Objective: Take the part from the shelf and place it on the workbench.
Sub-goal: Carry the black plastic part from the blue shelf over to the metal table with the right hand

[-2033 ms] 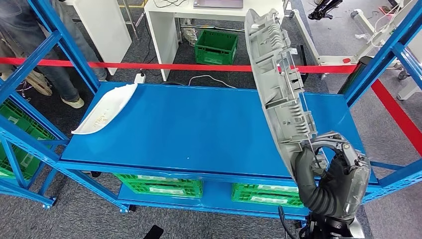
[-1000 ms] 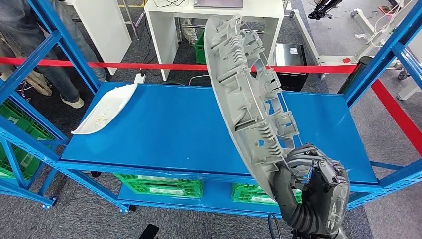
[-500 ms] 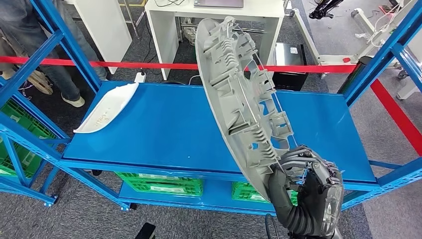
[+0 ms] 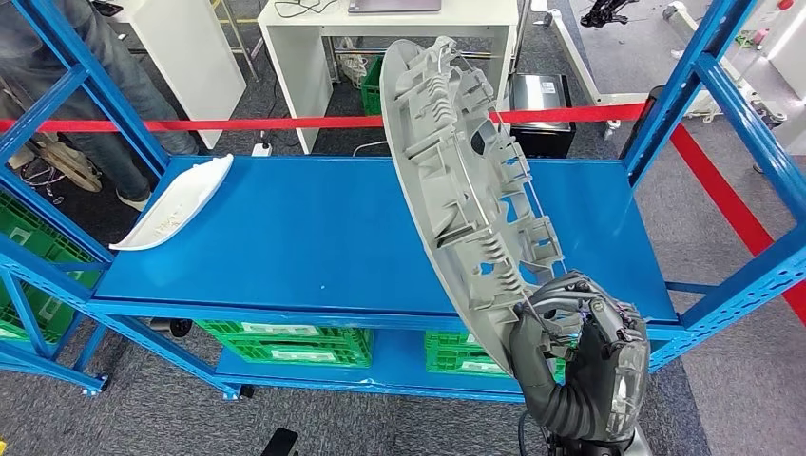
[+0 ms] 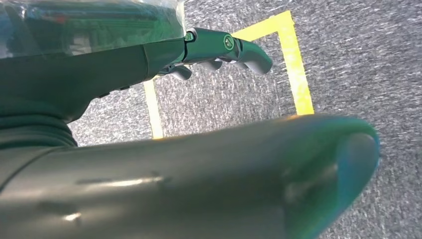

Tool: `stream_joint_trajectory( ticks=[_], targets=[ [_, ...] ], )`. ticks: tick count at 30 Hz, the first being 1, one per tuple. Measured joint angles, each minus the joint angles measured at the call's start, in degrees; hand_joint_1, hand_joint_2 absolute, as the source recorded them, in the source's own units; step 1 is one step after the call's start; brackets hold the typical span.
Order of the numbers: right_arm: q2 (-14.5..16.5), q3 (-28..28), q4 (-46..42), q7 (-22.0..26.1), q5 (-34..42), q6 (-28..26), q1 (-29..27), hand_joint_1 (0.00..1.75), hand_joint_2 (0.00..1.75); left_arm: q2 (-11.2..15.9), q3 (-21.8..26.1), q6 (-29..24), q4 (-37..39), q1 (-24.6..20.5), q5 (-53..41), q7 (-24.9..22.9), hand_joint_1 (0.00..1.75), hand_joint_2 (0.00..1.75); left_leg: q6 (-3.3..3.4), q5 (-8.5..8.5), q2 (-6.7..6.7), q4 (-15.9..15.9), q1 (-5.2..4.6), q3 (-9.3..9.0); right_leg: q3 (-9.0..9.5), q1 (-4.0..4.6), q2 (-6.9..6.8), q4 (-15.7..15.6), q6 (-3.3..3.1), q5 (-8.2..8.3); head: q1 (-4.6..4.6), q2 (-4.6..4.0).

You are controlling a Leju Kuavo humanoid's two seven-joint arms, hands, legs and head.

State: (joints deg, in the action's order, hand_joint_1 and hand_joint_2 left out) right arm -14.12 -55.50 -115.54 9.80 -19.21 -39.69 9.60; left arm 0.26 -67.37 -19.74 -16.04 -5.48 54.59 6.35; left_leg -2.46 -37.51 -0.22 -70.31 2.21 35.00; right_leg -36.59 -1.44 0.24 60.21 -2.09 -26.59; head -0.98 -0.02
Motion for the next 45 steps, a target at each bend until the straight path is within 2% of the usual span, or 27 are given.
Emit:
stream_joint_trajectory(
  ticks=[2, 3, 5, 7, 10, 11, 13, 15, 16, 18, 20, 22, 23, 25, 27, 28, 30, 31, 32, 34, 36, 38, 39, 41, 42, 43, 45],
  targets=[
    [0.00, 0.23, 0.07, -0.48, -0.02, 0.00, -0.04, 1.75, 1.75, -0.02, 0.01, -0.13, 0.00, 0.01, -0.07, -0.03, 0.00, 1.75, 0.60, -0.96, 0.00, -2.93, -0.38, 0.21, -0.73, 0.60, -0.06, 0.01, -0.37, 0.58, -0.31, 0.00],
    [0.00, 0.37, 0.09, -0.68, -0.05, 0.00, -0.07, 1.75, 1.75, -0.04, 0.01, -0.20, 0.00, 0.01, -0.12, -0.05, 0.00, 1.75, 1.10, 0.09, 0.00, -1.18, -0.64, -1.10, -1.08, 0.89, -0.05, 0.01, -0.45, 0.91, -0.39, 0.00],
    [0.00, 0.72, 0.08, -1.05, -0.21, -0.01, -0.09, 1.75, 1.75, -0.05, 0.01, -0.36, 0.00, -0.10, -0.21, -0.13, 0.00, 1.75, 2.56, 2.99, -0.01, 6.47, -1.37, -5.57, -1.61, 1.28, -0.02, -0.03, -0.42, 1.62, -0.47, 0.00],
    [-0.03, 1.06, 0.07, -1.37, -0.36, -0.02, -0.04, 1.75, 1.75, -0.05, 0.02, -0.56, 0.00, -0.25, -0.25, -0.22, 0.00, 1.75, 3.60, 4.40, -0.03, 12.09, -2.09, -8.34, -1.94, 1.30, -0.07, -0.13, 0.04, 2.36, -0.46, 0.00],
    [-0.07, 1.33, 0.07, -1.55, -0.39, -0.04, -0.02, 1.75, 1.75, -0.15, 0.02, -0.69, -0.01, -0.16, -0.24, -0.33, 0.00, 1.75, 3.90, 5.55, 0.01, 13.56, -2.46, -8.20, -2.21, 0.91, -0.16, -0.72, 1.11, 3.58, -0.58, 0.00],
    [-0.09, 1.37, 0.07, -1.57, -0.39, -0.05, -0.03, 1.75, 1.75, -0.21, 0.03, -0.71, -0.01, -0.13, -0.23, -0.38, 0.00, 1.75, 4.03, 6.40, 0.09, 14.06, -2.35, -7.99, -2.44, 0.92, -0.11, -0.75, 1.44, 3.24, -0.57, 0.00],
    [-0.15, 1.46, 0.06, -1.61, -0.36, -0.06, 0.03, 1.75, 1.75, -0.34, 0.05, -0.78, -0.01, -0.18, -0.22, -0.42, 0.00, 1.75, 4.37, 8.30, 0.32, 14.95, -1.99, -7.05, -3.59, 0.95, -0.04, 1.93, 1.99, -0.51, -0.25, 0.00],
    [-0.22, 1.49, 0.07, -1.62, -0.35, -0.07, 0.05, 1.75, 1.75, -0.40, 0.07, -0.79, 0.00, -0.21, -0.21, -0.41, 0.00, 1.75, 4.60, 9.51, 0.42, 14.87, -2.04, -5.53, -4.97, 0.83, -0.05, 8.33, 2.46, -5.82, 0.24, 0.00],
    [-0.27, 1.50, 0.09, -1.63, -0.35, -0.08, 0.03, 1.75, 1.75, -0.46, 0.07, -0.78, 0.00, -0.20, -0.21, -0.41, 0.00, 1.75, 4.60, 9.97, 0.45, 14.67, -2.06, -4.73, -5.28, 0.76, -0.05, 11.39, 2.67, -7.10, 0.41, 0.00],
    [-0.36, 1.50, 0.14, -1.65, -0.35, -0.08, 0.01, 1.75, 1.75, -0.56, 0.07, -0.79, 0.00, -0.19, -0.17, -0.41, 0.00, 1.75, 4.48, 10.72, 0.50, 13.95, -2.01, -3.00, -3.73, 0.67, -0.08, 12.88, 2.96, -6.15, 0.56, 0.00],
    [-0.41, 1.50, 0.15, -1.65, -0.35, -0.07, 0.04, 1.75, 1.75, -0.63, 0.07, -0.82, 0.00, -0.20, -0.07, -0.41, 0.00, 1.75, 4.16, 11.21, 0.49, 12.86, -1.92, -1.32, 1.22, 0.58, -0.14, 7.01, 2.94, -3.95, 0.69, 0.00],
    [-0.42, 1.50, 0.13, -1.65, -0.39, -0.07, 0.06, 1.75, 1.75, -0.69, 0.07, -0.83, 0.00, -0.20, 0.04, -0.40, 0.00, 1.75, 3.65, 11.64, 0.45, 11.85, -2.03, -0.09, 5.66, 0.72, -0.07, 0.26, 2.34, -4.02, 0.73, 0.00],
    [-0.43, 1.50, 0.10, -1.65, -0.41, -0.07, 0.08, 1.75, 1.75, -0.71, 0.07, -0.83, 0.00, -0.19, 0.07, -0.40, 0.00, 1.75, 3.32, 11.93, 0.42, 11.58, -2.07, 0.28, 6.51, 0.85, 0.00, -1.35, 1.94, -4.49, 0.76, 0.00],
    [-0.45, 1.48, 0.08, -1.65, -0.43, -0.07, 0.05, 1.75, 1.75, -0.75, 0.07, -0.84, 0.00, -0.13, 0.10, -0.40, 0.00, 1.75, 2.61, 12.63, 0.36, 11.52, -2.04, 0.67, 6.22, 0.92, 0.01, -1.77, 0.97, -4.08, 0.69, 0.00],
    [-0.46, 1.48, 0.07, -1.65, -0.44, -0.07, 0.09, 1.75, 1.75, -0.73, 0.07, -0.84, 0.00, -0.07, 0.10, -0.41, 0.00, 1.75, 1.97, 11.09, 0.25, 10.42, -1.91, 1.32, 5.50, 0.71, -0.19, -2.08, -0.03, -3.08, 0.58, 0.00],
    [-0.46, 1.48, 0.06, -1.65, -0.44, -0.07, 0.11, 1.75, 1.75, -0.70, 0.07, -0.84, 0.00, -0.05, 0.10, -0.41, 0.00, 1.75, 1.68, 8.98, 0.21, 8.59, -1.81, 1.96, 5.01, 0.56, -0.31, -2.25, -0.42, -2.48, 0.44, 0.00],
    [-0.46, 1.49, 0.05, -1.64, -0.44, -0.07, 0.11, 1.75, 1.75, -0.71, 0.07, -0.84, 0.00, -0.05, 0.10, -0.41, 0.00, 1.75, 1.15, 3.60, 0.20, 2.04, -1.56, 3.46, 3.80, 0.60, -0.42, -2.21, -0.77, -1.42, 0.04, 0.00],
    [-0.46, 1.48, 0.06, -1.64, -0.44, -0.07, 0.09, 1.75, 1.75, -0.72, 0.07, -0.84, 0.00, -0.06, 0.10, -0.41, 0.00, 1.75, 0.97, 1.96, 0.20, -1.21, -1.46, 3.89, 3.08, 0.63, -0.45, -2.13, -0.75, -0.89, -0.07, 0.00],
    [-0.46, 1.46, 0.07, -1.65, -0.44, -0.07, 0.07, 1.75, 1.75, -0.72, 0.07, -0.84, 0.00, -0.08, 0.10, -0.41, 0.00, 1.75, 0.86, 1.54, 0.20, -3.31, -1.40, 3.68, 2.32, 0.66, -0.47, -2.02, -0.69, -0.36, -0.13, 0.00],
    [-0.46, 1.44, 0.07, -1.65, -0.45, -0.07, 0.05, 1.75, 1.75, -0.72, 0.07, -0.85, 0.00, -0.10, 0.10, -0.41, 0.00, 1.75, 0.97, 4.02, 0.20, -1.60, -1.37, 0.71, 0.71, 0.68, -0.46, -1.74, -0.47, 0.68, -0.27, 0.00],
    [-0.46, 1.45, 0.06, -1.68, -0.63, -0.07, 0.04, 1.75, 1.75, -0.69, 0.08, -0.85, 0.00, -0.20, 0.10, -0.41, 0.00, 1.75, 1.51, 6.05, 0.15, 6.24, -1.47, -4.97, -0.54, 0.76, -0.42, -1.53, -0.06, 1.66, -0.52, 0.00],
    [-0.46, 1.45, 0.05, -1.76, -0.94, -0.07, 0.05, 1.75, 1.75, -0.66, 0.08, -0.85, 0.00, -0.38, 0.12, -0.39, 0.00, 1.75, 2.11, 5.47, 0.08, 12.96, -1.75, -9.08, -1.20, 0.80, -0.46, -1.56, 0.57, 2.74, -0.68, 0.00],
    [-0.46, 1.45, 0.05, -1.81, -1.09, -0.07, 0.05, 1.75, 1.75, -0.64, 0.08, -0.85, 0.00, -0.41, 0.16, -0.39, 0.00, 1.75, 2.39, 5.10, 0.07, 14.38, -1.96, -9.70, -1.35, 0.77, -0.52, -1.77, 0.96, 3.34, -0.71, 0.00],
    [-0.49, 1.44, 0.05, -1.92, -1.30, -0.07, -0.01, 1.75, 1.75, -0.73, 0.07, -0.84, 0.00, -0.31, 0.35, -0.41, 0.00, 1.75, 3.10, 6.09, 0.23, 15.03, -2.07, -9.07, -1.61, 0.61, -0.52, -2.31, 1.73, 4.13, -0.67, 0.00],
    [-0.51, 1.44, 0.05, -1.99, -1.36, -0.07, -0.06, 1.75, 1.75, -0.75, 0.08, -0.85, 0.00, -0.29, 0.46, -0.44, 0.00, 1.75, 3.54, 6.84, 0.34, 15.27, -2.00, -8.55, -1.96, 0.59, -0.48, -1.99, 2.04, 3.28, -0.56, 0.00],
    [-0.55, 1.46, 0.05, -2.06, -1.40, -0.07, -0.09, 1.75, 1.75, -0.78, 0.09, -0.86, 0.00, -0.29, 0.55, -0.48, 0.00, 1.75, 3.95, 7.66, 0.47, 15.48, -1.89, -7.86, -2.55, 0.59, -0.43, -0.64, 2.29, 1.33, -0.36, 0.00],
    [-0.60, 1.50, 0.06, -2.19, -1.42, -0.08, -0.17, 1.75, 1.75, -0.76, 0.11, -0.90, 0.00, -0.36, 0.62, -0.54, 0.00, 1.75, 4.51, 9.05, 0.57, 15.45, -1.92, -6.25, -4.12, 0.56, -0.40, 5.63, 2.56, -4.57, 0.17, 0.00]
  ],
)
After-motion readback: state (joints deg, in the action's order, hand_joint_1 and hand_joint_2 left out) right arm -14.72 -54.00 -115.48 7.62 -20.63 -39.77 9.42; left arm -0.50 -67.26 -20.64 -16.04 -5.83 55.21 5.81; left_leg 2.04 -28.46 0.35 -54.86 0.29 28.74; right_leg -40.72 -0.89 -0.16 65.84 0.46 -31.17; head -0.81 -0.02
